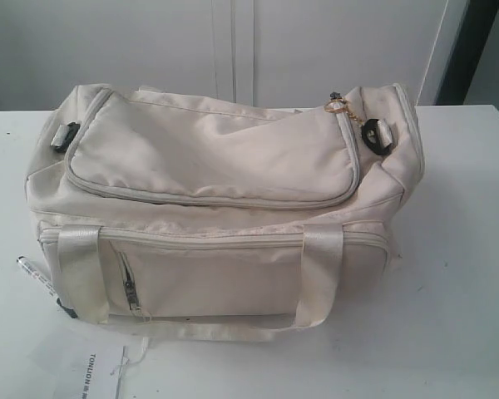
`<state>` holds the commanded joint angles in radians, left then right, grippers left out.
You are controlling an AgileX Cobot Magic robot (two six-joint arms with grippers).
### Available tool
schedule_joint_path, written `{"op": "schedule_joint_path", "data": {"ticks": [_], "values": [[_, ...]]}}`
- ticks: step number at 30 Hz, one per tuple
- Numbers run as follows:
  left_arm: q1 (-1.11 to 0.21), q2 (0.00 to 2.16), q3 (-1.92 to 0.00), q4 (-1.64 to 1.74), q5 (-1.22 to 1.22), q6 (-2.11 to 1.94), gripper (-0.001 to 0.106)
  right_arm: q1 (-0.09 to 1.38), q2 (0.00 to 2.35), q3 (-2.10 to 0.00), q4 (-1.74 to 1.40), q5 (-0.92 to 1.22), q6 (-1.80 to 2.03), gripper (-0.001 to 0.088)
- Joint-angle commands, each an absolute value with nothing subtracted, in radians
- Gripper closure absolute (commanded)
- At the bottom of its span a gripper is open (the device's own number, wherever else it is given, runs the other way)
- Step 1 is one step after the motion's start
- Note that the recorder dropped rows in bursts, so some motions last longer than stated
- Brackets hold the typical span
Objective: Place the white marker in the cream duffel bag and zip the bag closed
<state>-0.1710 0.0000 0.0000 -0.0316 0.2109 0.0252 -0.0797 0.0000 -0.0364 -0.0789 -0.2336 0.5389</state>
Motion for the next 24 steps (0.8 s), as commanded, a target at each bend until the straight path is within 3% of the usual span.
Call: {"op": "schedule_joint_path", "data": {"ticks": [4,12,24], "values": [[-0.171,0.000,0.000,-0.032,0.211,0.025,0.105,-0.080,0.011,-0.172,-0.128,-0.230,0.534,0.0868],[-0.171,0.000,0.000,-0.032,0.211,0.025,0.105,-0.080,0.273,-0.366,-0.200,-0.142,0.466,0.0868],[-0.171,0.000,0.000,-0.032,0.211,0.025,0.105,-0.080,0.616,-0.645,-0.269,0.172,0.325,0.0868]]}}
